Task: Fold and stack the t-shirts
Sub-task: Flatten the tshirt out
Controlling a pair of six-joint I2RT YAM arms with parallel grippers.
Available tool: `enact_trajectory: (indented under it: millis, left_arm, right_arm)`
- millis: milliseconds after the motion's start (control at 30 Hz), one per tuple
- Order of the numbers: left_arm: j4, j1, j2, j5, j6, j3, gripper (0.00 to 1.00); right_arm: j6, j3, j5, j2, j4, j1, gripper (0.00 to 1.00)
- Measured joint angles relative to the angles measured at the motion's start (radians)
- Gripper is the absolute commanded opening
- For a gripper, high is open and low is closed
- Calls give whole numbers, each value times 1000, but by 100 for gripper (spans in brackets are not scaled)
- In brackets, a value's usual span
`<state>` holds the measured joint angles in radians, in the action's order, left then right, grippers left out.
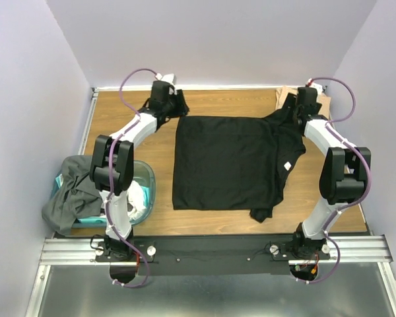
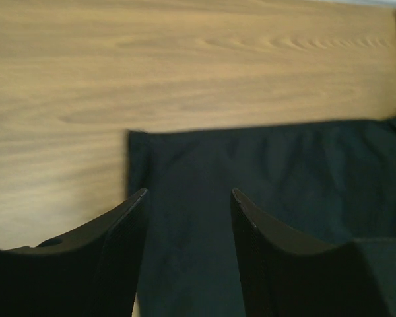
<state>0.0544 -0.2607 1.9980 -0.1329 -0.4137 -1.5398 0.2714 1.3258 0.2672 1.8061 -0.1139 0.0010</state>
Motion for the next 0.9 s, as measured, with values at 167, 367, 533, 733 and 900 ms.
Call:
enact_trajectory:
  millis: [167, 367, 533, 733, 900]
  left_arm:
    - [-7, -95, -13, -67, -49, 68, 59]
    - [-26, -145, 4, -155, -105, 159, 59]
    - [-28, -134, 45, -183, -129, 227, 59]
    - [-61, -122, 54, -198, -133, 234, 59]
    - [-91, -105, 56, -210, -133, 246, 60]
  right_arm:
    - [56, -147, -7, -56, -8, -2, 93]
    - [115, -256, -23, -72, -20, -2, 93]
    - [147, -286, -40, -70, -29, -2, 93]
    - [167, -287, -47, -40, -27, -3, 93]
    - [172, -287, -51, -1, -20, -12, 94]
